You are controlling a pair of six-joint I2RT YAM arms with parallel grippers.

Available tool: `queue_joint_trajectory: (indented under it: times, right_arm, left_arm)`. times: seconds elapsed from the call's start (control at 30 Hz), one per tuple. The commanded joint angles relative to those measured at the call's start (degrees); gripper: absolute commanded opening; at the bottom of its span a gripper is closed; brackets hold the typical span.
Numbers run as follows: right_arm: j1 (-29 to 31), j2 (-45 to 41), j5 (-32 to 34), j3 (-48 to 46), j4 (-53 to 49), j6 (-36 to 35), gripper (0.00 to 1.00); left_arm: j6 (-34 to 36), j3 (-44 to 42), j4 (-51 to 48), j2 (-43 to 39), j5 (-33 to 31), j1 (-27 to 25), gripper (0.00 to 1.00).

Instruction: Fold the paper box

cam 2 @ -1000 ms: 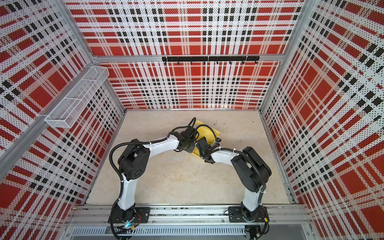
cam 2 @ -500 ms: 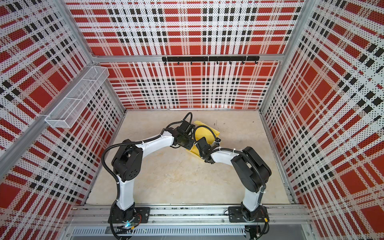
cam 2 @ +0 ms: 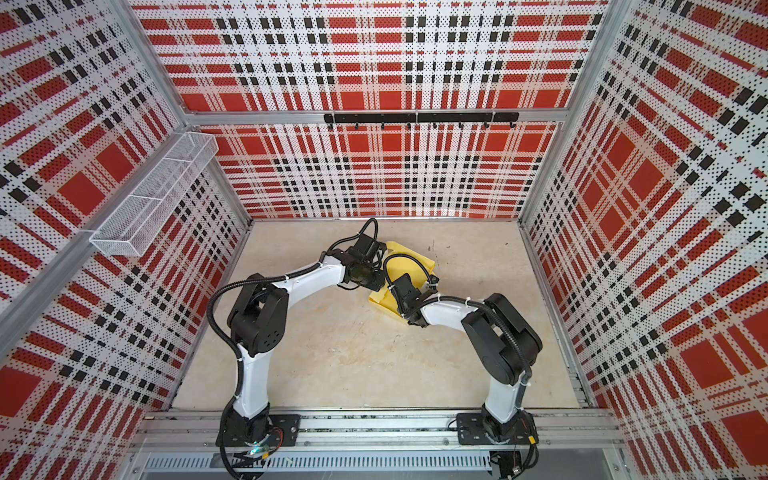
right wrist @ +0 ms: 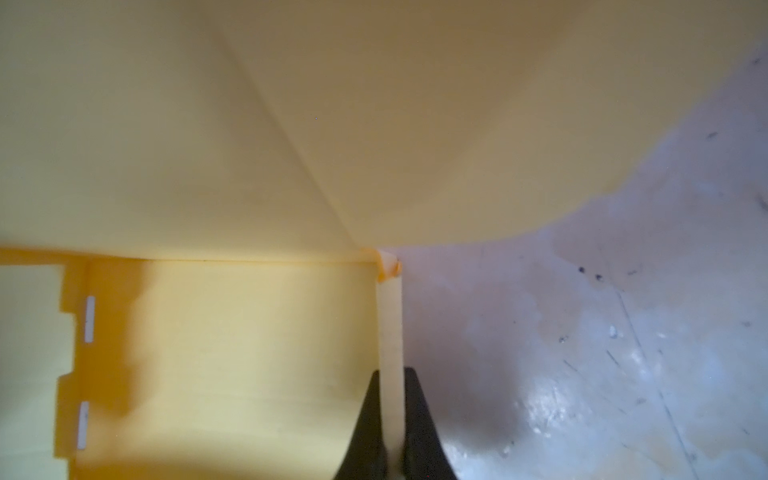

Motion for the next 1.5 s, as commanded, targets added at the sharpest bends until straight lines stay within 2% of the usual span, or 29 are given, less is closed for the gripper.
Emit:
queue_joint_trajectory:
  times: [0.0, 0.1, 0.23, 0.5, 0.6, 0.67, 0.73, 0.8, 0.93, 1.07, 1.27, 1.47]
  right_arm:
    - [0.2, 1.8, -1.0, 0.9, -0.8, 0.3, 0.00]
    - [0.9, 1.7, -0.2, 0.7, -0.3, 0.4, 0.00]
    - [0.6, 1.7, -0.3, 1.2, -1.4, 0.2, 0.00]
    - [0.6, 1.0, -0.1, 0.8, -1.2, 0.3, 0.00]
    - [1.3, 0.9, 0.4, 0.0, -0.1, 0.7, 0.00]
    - [0.9, 1.3, -0.4, 0.1, -0.3, 0.7, 0.00]
    - [0.6, 0.7, -0.1, 0.1, -0.6, 0.6, 0.00]
    - [0.9, 0.6, 0.3, -0.5, -0.1, 0.8, 0.00]
    - [0.4, 1.1, -0.8, -0.3, -0.1, 0.8, 0.00]
    - [0.8, 0.3, 0.6, -0.5, 0.3, 0.6, 0.00]
    - [0.5, 0.3, 0.1, -0.5, 0.3, 0.6, 0.00]
    - [0.4, 0.8, -0.3, 0.2, -0.1, 0.3, 0.00]
  left_arm:
    - [-1.2, 2.4, -0.8, 3.1, -0.7, -0.7, 0.33]
    - [-0.9, 2.4, -1.1, 3.7, -3.3, -1.5, 0.28]
    - [0.2, 1.6, -1.9, 4.1, -7.6, -3.7, 0.29]
    - [2.4, -2.5, -1.8, 2.9, -11.3, -5.5, 0.32]
    - [1.6, -3.4, -1.6, 2.8, -10.8, -4.9, 0.27]
    - [1.5, -2.9, -2.2, 3.5, -11.2, -4.8, 0.28]
    - [1.9, -2.8, -3.0, 3.1, -11.3, -5.2, 0.39]
    - [1.8, -4.0, -2.8, 2.1, -11.1, -5.5, 0.43]
    - [0.8, -5.3, -3.4, 0.7, -10.6, -5.6, 0.42]
    - [-1.2, -6.9, -3.6, -0.7, -11.2, -5.5, 0.37]
    - [-6.0, -7.7, -3.6, -2.1, -8.1, -5.4, 0.42]
    - [-9.4, -6.7, -1.9, 0.4, -7.6, -4.5, 0.35]
